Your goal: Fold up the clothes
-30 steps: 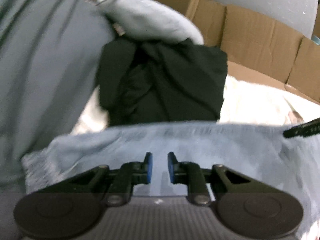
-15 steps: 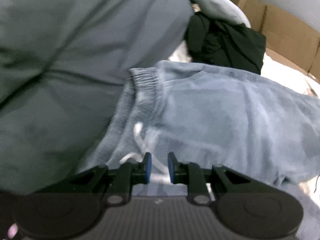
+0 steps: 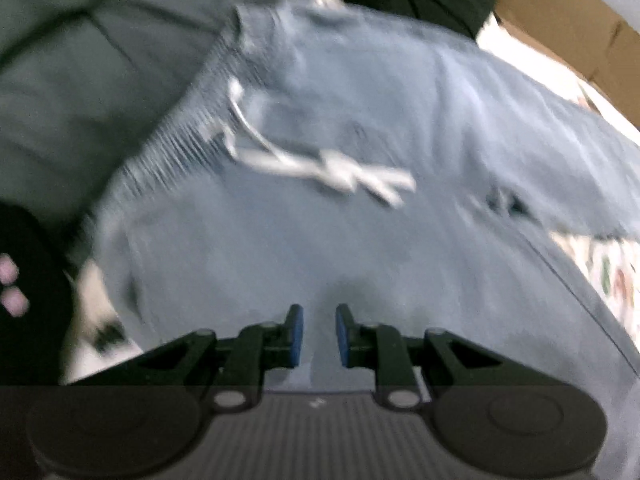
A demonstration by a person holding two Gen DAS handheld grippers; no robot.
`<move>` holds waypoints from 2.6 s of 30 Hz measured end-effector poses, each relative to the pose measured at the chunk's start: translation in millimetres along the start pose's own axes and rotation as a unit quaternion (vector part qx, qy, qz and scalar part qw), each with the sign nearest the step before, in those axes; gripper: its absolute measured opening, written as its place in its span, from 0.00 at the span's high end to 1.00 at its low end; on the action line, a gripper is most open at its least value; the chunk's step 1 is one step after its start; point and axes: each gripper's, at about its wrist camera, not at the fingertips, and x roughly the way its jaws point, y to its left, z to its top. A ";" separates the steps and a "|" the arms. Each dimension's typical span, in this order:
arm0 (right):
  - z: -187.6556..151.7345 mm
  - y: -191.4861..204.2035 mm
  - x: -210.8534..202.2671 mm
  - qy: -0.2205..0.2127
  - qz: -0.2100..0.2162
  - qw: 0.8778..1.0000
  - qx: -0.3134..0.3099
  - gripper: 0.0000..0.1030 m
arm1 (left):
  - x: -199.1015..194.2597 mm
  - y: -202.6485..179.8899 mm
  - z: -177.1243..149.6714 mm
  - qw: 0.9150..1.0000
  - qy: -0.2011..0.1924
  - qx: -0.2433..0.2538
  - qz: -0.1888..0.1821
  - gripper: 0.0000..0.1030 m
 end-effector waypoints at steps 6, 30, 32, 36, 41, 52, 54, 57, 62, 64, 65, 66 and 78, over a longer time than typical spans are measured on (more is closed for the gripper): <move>-65.7 -0.7 -21.1 0.040 -0.015 0.999 -0.024 0.54 | 23.8 -6.0 -18.8 1.000 0.025 0.011 0.005 0.80; -202.4 -34.7 -51.8 0.146 -0.057 0.988 0.012 0.54 | 42.8 34.9 0.4 0.993 0.019 0.020 0.118 0.78; -211.2 -28.3 -47.8 0.156 -0.056 0.986 0.003 0.54 | 46.4 43.1 2.8 0.991 0.017 0.019 0.129 0.78; -223.1 -19.7 -41.5 0.172 -0.057 0.984 -0.007 0.53 | 52.1 68.1 8.8 0.988 0.014 -0.002 0.152 0.78; -222.5 -14.2 -41.9 0.177 -0.061 0.982 -0.024 0.53 | 27.1 113.8 22.1 0.988 -0.015 -0.085 0.127 0.80; -212.8 19.9 -49.4 0.169 -0.039 0.983 -0.063 0.53 | 28.8 157.3 43.8 0.984 -0.037 -0.121 0.121 0.80; -212.2 25.4 -48.7 0.169 -0.036 0.983 -0.068 0.53 | 38.6 163.7 44.1 0.984 -0.026 -0.136 0.112 0.81; -212.6 31.8 -45.5 0.172 -0.032 0.982 -0.076 0.53 | 56.2 166.5 44.3 0.985 -0.014 -0.136 0.106 0.81; -211.5 36.8 -35.7 0.179 -0.031 0.980 -0.080 0.53 | 66.7 170.8 41.3 0.986 -0.010 -0.137 0.095 0.81; -211.4 38.0 -30.5 0.184 -0.032 0.979 -0.084 0.53 | 66.9 171.5 42.4 0.987 -0.007 -0.130 0.093 0.80; -211.6 38.5 -27.6 0.187 -0.034 0.978 -0.086 0.53 | 67.0 171.9 42.9 0.988 -0.005 -0.127 0.092 0.80; -211.7 39.0 -24.7 0.190 -0.035 0.977 -0.088 0.53 | 67.1 172.8 43.6 0.988 -0.003 -0.126 0.091 0.80; -211.6 38.6 -12.0 0.190 -0.032 0.977 -0.091 0.48 | 20.7 140.6 57.5 0.984 -0.003 -0.145 0.099 0.80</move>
